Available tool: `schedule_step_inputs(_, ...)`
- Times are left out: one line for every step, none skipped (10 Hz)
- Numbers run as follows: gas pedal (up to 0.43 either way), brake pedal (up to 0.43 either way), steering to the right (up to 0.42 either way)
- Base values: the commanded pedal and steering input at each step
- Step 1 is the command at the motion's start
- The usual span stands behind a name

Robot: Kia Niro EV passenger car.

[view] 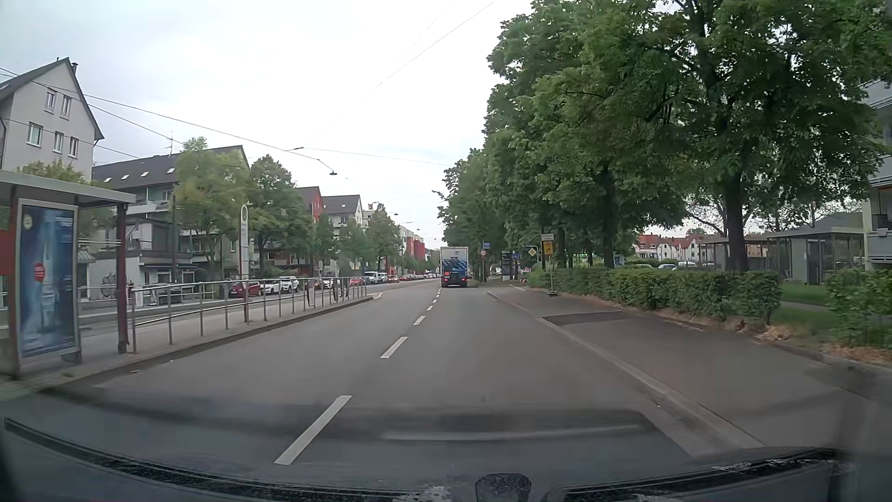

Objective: Follow the waypoints while adhering to traffic rules and regulations

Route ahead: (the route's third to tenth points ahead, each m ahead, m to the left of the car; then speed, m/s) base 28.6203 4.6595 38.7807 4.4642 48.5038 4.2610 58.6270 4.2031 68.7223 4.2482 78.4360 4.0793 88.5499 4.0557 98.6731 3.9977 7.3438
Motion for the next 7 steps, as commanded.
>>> schedule_step_inputs(0.067, 0.000, 0.004)
schedule_step_inputs(0.067, 0.000, 0.004)
schedule_step_inputs(0.067, 0.000, 0.004)
schedule_step_inputs(0.067, 0.000, 0.003)
schedule_step_inputs(0.067, 0.000, 0.002)
schedule_step_inputs(0.067, 0.000, 0.002)
schedule_step_inputs(0.067, 0.000, 0.002)
